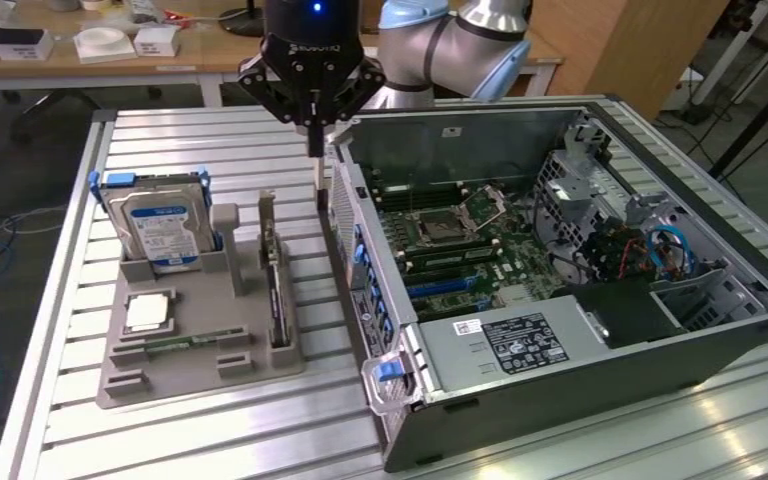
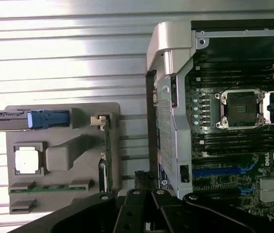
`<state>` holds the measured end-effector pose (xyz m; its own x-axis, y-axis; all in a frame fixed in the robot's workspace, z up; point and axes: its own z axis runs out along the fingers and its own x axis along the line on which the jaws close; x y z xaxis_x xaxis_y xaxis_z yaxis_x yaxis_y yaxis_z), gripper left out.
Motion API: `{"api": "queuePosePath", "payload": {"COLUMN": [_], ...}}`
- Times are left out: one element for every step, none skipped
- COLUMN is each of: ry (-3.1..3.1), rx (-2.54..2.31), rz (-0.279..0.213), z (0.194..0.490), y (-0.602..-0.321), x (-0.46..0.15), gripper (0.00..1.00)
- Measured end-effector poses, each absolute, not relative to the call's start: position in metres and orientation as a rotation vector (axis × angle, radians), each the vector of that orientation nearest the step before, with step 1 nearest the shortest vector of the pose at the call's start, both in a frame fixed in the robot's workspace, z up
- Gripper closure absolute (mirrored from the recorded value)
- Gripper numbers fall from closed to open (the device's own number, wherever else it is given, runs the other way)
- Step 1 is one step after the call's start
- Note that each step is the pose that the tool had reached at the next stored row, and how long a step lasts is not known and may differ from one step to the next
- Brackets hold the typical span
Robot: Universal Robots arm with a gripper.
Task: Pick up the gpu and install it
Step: 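Reach for the gpu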
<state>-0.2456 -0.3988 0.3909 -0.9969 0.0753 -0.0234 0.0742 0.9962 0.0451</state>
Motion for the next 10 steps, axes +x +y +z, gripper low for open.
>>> {"api": "queuePosePath", "payload": {"ry": [3.114,3.114,3.114,3.114,3.114,3.114,3.114,3.114,3.114,3.114], "rx": [0.117,0.116,0.117,0.117,0.117,0.117,0.117,0.117,0.117,0.116], "rz": [0.069,0.069,0.069,0.069,0.069,0.069,0.069,0.069,0.069,0.069], "z": [0.391,0.391,0.391,0.391,0.391,0.391,0.391,0.391,0.391,0.391], "y": [-0.399,-0.399,-0.399,-0.399,-0.399,-0.399,-0.399,-0.399,-0.399,-0.399], "x": [-0.247,-0.249,-0.252,-0.254,-0.256,-0.259,-0.262,-0.265,-0.268,-0.272], "gripper": [0.89,0.89,0.89,0.89,0.89,0.89,0.89,0.89,0.89,0.89]}}
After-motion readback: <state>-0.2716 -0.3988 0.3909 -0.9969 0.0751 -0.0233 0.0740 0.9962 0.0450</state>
